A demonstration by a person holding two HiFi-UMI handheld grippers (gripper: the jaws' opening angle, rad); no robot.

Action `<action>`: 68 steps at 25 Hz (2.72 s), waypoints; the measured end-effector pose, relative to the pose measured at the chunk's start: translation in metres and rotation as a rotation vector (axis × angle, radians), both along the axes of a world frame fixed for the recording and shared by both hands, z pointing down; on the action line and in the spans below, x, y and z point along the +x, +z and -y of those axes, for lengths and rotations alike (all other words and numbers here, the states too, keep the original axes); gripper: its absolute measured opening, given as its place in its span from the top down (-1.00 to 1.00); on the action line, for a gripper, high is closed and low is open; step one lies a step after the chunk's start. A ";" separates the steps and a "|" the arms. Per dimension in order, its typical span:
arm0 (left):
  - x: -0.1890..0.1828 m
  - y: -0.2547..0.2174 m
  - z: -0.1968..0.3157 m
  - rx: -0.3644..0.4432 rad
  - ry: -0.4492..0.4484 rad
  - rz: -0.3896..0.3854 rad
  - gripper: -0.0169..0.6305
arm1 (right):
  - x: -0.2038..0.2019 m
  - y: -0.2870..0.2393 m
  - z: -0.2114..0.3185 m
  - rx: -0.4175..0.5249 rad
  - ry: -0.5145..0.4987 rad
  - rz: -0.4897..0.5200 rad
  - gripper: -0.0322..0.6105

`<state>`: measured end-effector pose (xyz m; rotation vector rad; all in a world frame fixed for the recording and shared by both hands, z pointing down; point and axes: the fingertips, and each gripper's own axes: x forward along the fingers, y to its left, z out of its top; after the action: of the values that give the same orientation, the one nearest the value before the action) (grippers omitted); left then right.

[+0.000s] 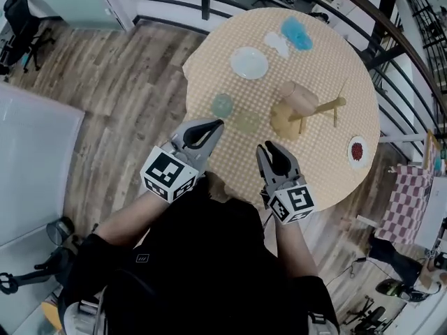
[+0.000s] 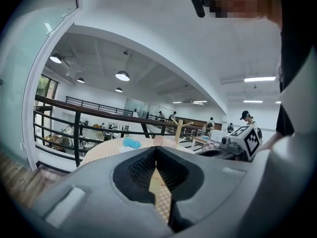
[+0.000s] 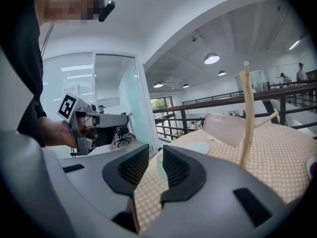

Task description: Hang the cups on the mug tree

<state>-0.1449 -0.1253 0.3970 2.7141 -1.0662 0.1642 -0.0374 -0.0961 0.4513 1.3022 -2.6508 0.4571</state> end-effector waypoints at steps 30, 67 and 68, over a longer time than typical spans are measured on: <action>0.013 0.077 0.051 -0.052 0.103 0.057 0.93 | -0.006 0.135 0.078 0.022 0.106 -0.120 -0.30; -0.016 0.033 0.045 -0.076 0.058 0.038 0.93 | -0.015 0.113 0.075 -0.056 0.125 -0.118 -0.19; -0.013 0.032 0.043 -0.074 0.060 0.036 0.93 | -0.015 0.107 0.071 -0.050 0.115 -0.115 -0.19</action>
<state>-0.1575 -0.1685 0.4286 2.6875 -0.9689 0.2575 -0.0525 -0.1671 0.5578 1.4260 -2.4647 0.4462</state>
